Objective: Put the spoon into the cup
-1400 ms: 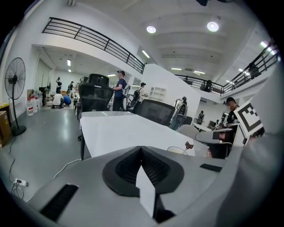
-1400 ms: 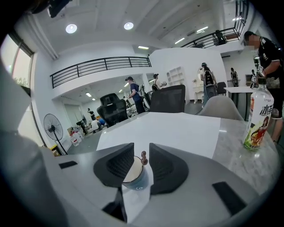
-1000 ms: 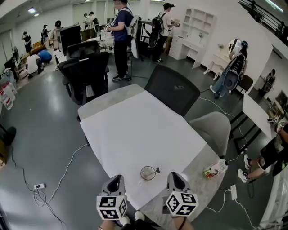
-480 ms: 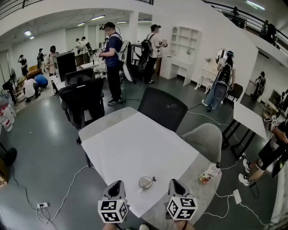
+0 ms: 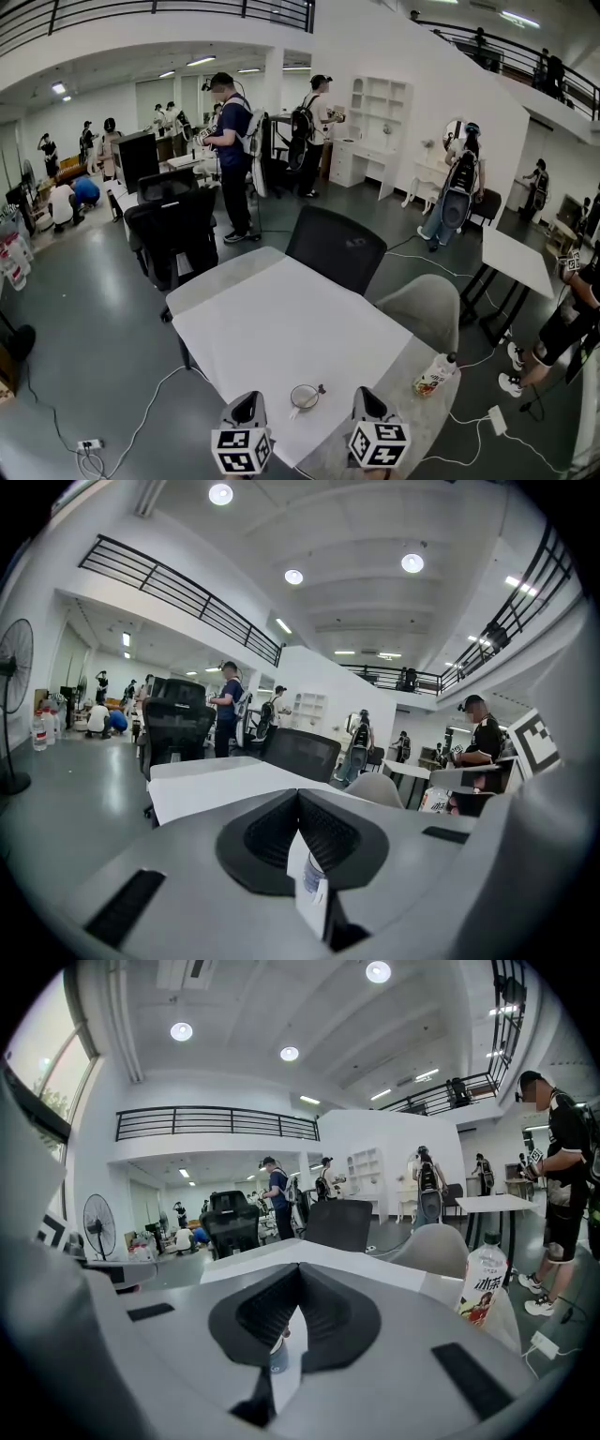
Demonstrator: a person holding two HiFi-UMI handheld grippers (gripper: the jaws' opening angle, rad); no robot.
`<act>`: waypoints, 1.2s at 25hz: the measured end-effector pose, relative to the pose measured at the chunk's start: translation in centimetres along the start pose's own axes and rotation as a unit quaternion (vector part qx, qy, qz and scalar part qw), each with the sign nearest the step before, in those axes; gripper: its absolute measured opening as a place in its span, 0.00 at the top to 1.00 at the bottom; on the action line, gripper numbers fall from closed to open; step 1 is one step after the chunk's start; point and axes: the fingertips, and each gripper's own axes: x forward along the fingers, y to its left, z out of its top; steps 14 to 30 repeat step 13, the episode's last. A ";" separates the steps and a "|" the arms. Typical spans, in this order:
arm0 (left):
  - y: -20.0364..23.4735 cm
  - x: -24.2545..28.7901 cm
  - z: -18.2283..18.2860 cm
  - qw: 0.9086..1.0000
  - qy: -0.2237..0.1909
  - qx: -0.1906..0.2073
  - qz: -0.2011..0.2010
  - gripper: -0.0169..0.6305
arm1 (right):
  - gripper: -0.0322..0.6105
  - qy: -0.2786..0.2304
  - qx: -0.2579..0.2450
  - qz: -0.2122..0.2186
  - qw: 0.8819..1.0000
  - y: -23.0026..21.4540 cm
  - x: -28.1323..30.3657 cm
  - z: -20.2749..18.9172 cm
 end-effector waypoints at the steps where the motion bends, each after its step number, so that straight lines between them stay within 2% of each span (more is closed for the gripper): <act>1: 0.0 0.0 -0.1 1.000 0.000 0.000 0.000 0.95 | 0.90 0.001 0.000 0.001 1.000 0.0 0.0 -0.1; 13: -0.1 -0.5 -0.9 1.000 0.006 -0.010 0.007 0.95 | 0.90 0.018 -0.008 0.009 1.000 0.2 -0.3 -0.9; 30: -0.1 -0.5 -0.9 1.000 0.006 -0.010 0.007 0.95 | 0.90 0.018 -0.008 0.009 1.000 0.2 -0.3 -0.9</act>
